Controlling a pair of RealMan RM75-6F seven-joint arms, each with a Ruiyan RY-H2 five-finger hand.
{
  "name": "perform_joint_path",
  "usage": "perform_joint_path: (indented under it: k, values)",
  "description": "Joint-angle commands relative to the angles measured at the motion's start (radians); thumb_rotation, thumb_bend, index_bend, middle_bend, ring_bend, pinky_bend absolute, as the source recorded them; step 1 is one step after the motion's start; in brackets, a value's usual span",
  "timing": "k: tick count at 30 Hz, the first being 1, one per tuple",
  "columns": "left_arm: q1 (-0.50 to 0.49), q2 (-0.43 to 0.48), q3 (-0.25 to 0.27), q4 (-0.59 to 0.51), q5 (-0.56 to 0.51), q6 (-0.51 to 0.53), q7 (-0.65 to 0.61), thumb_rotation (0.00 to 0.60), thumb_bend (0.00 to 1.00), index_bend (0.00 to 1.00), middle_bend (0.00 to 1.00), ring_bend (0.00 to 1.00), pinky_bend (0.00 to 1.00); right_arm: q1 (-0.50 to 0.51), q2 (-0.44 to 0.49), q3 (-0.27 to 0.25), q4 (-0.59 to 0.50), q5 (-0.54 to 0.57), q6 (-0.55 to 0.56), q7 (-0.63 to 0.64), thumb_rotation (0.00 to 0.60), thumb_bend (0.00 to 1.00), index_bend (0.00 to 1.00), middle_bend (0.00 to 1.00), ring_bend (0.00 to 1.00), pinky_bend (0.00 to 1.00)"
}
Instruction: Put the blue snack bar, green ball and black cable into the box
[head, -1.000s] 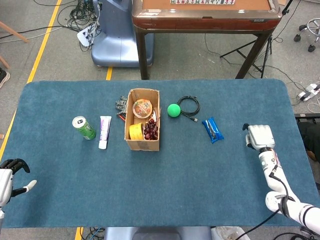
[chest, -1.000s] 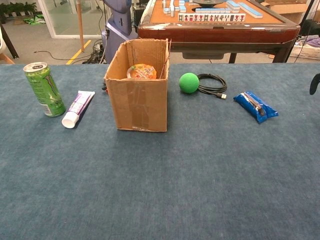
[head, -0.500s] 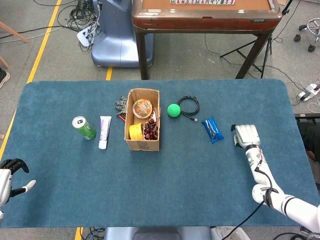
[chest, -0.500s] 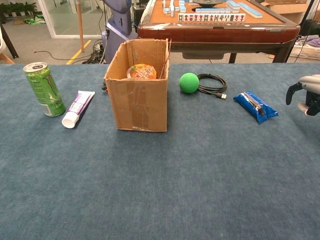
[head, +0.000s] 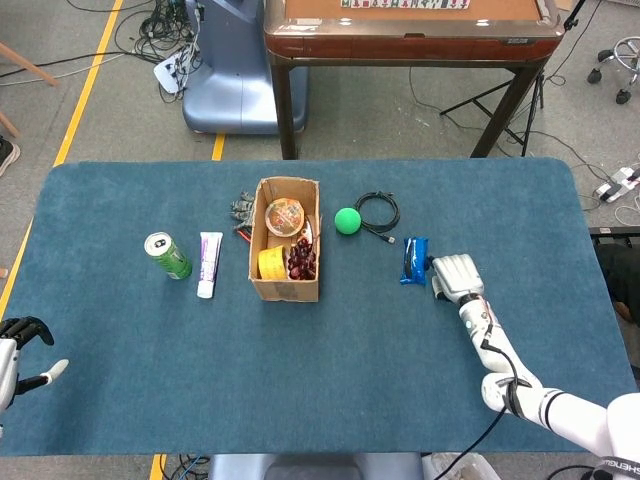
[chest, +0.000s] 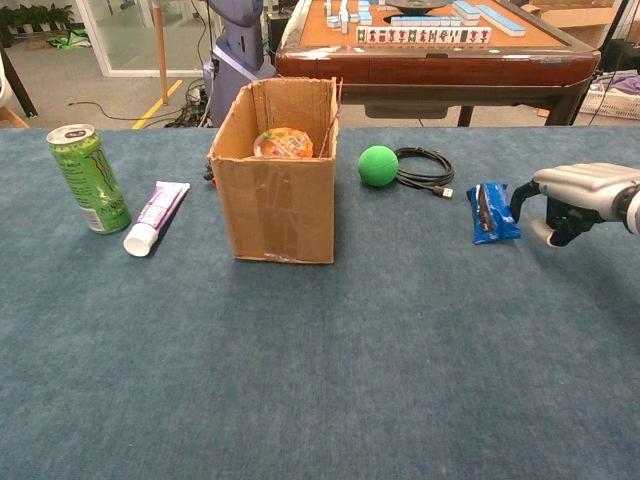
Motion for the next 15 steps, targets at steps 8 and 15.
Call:
perform_joint_path:
  k: [8, 15]
  values:
    - [0.011, 0.01, -0.007, -0.008, 0.003, 0.026, -0.006, 0.6, 0.08, 0.57, 0.46, 0.37, 0.68, 0.005, 0.013, -0.016, -0.066, -0.132, 0.029, 0.1, 0.6, 0.66, 0.36, 1.0, 1.0, 1.0]
    - [0.01, 0.012, -0.009, -0.008, -0.004, 0.019, -0.008, 0.6, 0.08, 0.57, 0.46, 0.37, 0.68, -0.026, 0.077, -0.029, -0.139, -0.27, 0.132, 0.193, 0.6, 0.66, 0.37, 1.0, 0.98, 1.0]
